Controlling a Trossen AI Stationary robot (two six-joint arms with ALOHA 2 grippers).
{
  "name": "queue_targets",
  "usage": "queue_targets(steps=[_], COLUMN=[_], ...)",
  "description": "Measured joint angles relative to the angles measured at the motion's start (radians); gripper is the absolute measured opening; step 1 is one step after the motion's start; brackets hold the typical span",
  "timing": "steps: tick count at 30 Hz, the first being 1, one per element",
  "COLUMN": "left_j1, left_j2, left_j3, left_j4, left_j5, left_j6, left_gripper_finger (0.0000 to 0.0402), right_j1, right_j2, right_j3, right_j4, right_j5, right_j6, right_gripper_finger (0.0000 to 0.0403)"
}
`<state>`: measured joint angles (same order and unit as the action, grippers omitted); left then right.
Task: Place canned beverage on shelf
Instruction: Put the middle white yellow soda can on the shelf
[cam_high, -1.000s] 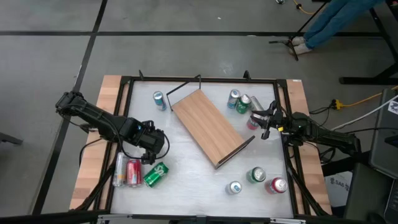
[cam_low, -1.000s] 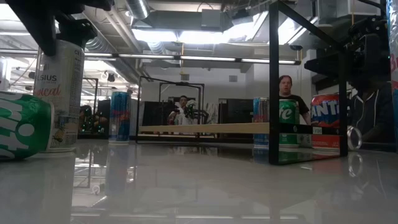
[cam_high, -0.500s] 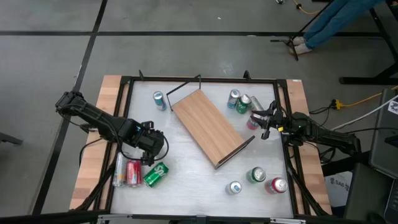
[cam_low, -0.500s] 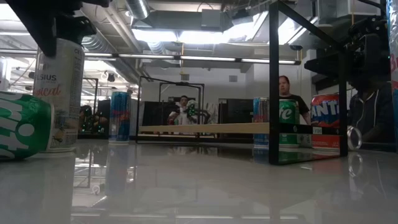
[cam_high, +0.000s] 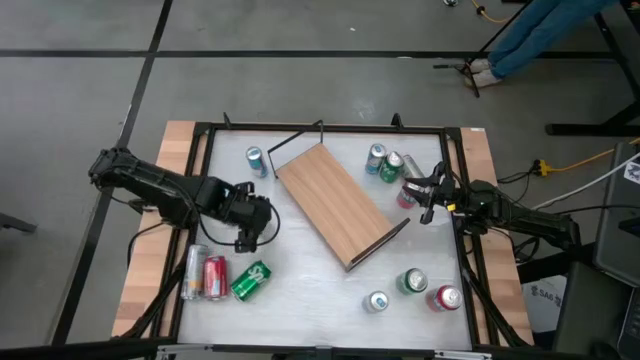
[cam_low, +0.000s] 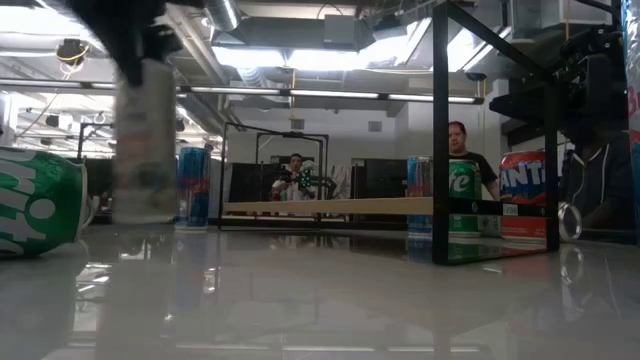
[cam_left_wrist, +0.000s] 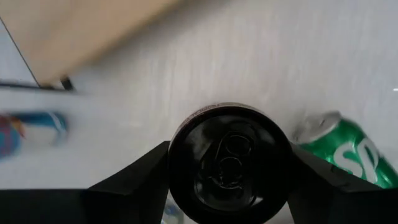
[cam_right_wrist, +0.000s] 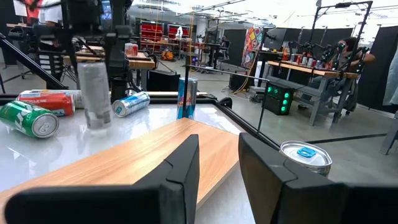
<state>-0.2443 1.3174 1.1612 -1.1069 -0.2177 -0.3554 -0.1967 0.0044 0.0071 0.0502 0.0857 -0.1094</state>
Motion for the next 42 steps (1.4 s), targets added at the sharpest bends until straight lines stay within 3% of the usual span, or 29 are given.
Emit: queue_targets(steps=[11,18,29,42], left_j1=[0.231,0.404,0.570,0.616], left_j2=[-0.001,0.001,0.122,0.225], left_j3=[0.212,0.242,0.242,0.245], left_j4=[0.016,0.083,0.095,0.111], left_j5=[-0.002,0.034,0.091,0.110], left_j6=[0.346,0.511,0.600,0.647], left_gripper_finger=[0.0236,0.0236,0.0237,0.0238], right_j1=[0.000,0.000,0.000,0.000], right_j2=[0.000,0.000,0.000,0.000], right_j3=[0.000,0.000,0.000,0.000], right_j4=[0.000,0.000,0.000,0.000], right_j5=[0.000,0.000,0.000,0.000], right_j6=[0.000,0.000,0.000,0.000], right_gripper_finger=[0.0104,0.0104,0.0104,0.0104])
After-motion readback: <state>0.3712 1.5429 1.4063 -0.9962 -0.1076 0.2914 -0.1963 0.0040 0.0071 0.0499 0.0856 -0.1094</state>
